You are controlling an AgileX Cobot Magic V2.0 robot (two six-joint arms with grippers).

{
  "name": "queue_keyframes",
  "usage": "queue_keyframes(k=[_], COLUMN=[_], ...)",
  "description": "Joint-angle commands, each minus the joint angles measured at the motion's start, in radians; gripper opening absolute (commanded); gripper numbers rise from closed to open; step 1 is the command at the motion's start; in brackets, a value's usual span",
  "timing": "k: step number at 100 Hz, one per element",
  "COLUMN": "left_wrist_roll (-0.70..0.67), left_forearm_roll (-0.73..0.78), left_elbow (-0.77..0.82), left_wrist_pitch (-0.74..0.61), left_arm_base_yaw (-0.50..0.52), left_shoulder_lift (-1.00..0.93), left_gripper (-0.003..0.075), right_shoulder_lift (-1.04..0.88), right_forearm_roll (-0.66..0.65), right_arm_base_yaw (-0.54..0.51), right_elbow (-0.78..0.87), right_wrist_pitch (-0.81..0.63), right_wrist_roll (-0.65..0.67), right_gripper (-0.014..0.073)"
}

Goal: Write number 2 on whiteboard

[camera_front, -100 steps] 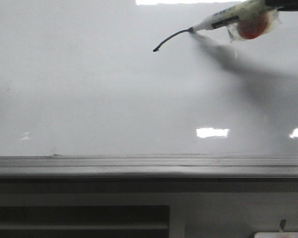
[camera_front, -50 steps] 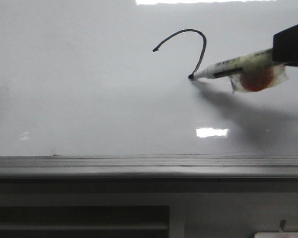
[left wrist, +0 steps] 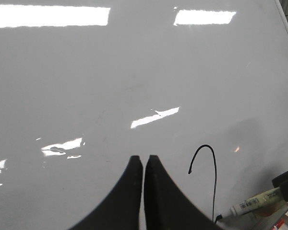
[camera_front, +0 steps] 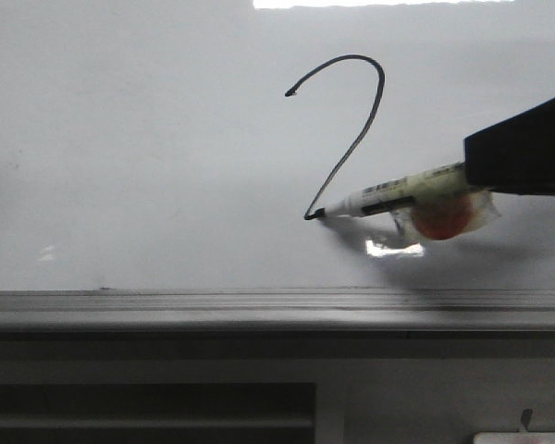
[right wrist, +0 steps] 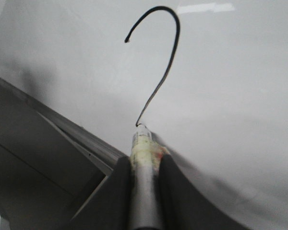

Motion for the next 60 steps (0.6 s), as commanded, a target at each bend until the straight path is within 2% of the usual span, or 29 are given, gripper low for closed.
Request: queue_keyframes(k=[1,11,27,46,60], left_wrist_roll=[-0.011,-0.011,-0.011,-0.011,-0.011], left_forearm_roll=[0.001,0.001,0.001,-0.001,-0.001], left_elbow=[-0.027,-0.027,-0.027,-0.027,-0.036], left_wrist_pitch=[-0.070,-0.075,-0.080,-0.080,-0.073], left_arm_base_yaw=[0.001,0.001,0.001,0.001,-0.019], left_shoulder_lift=[0.000,0.000,0.000,0.000,0.000], left_gripper=[-0.0020,-0.0020,-0.0020,-0.0020,-0.0020], right_shoulder_lift=[-0.066,-0.160,-0.262,-0.300,-0.288], right_forearm_roll=[-0.012,-0.072,-0.080,-0.075,-0.084], right_arm_base_yaw=[-0.008,-0.008,-0.008,-0.008,-0.008], right_elbow=[-0.001,0.030,0.061,0.018,-0.060], right_wrist_pitch=[-0.146,-0.197,-0.223,0.038,0.066], right_wrist_roll=[0.057,0.134,0.181,0.190,0.234], right_gripper=[-0.0055,-0.0055,-0.0055,-0.0055,-0.0055])
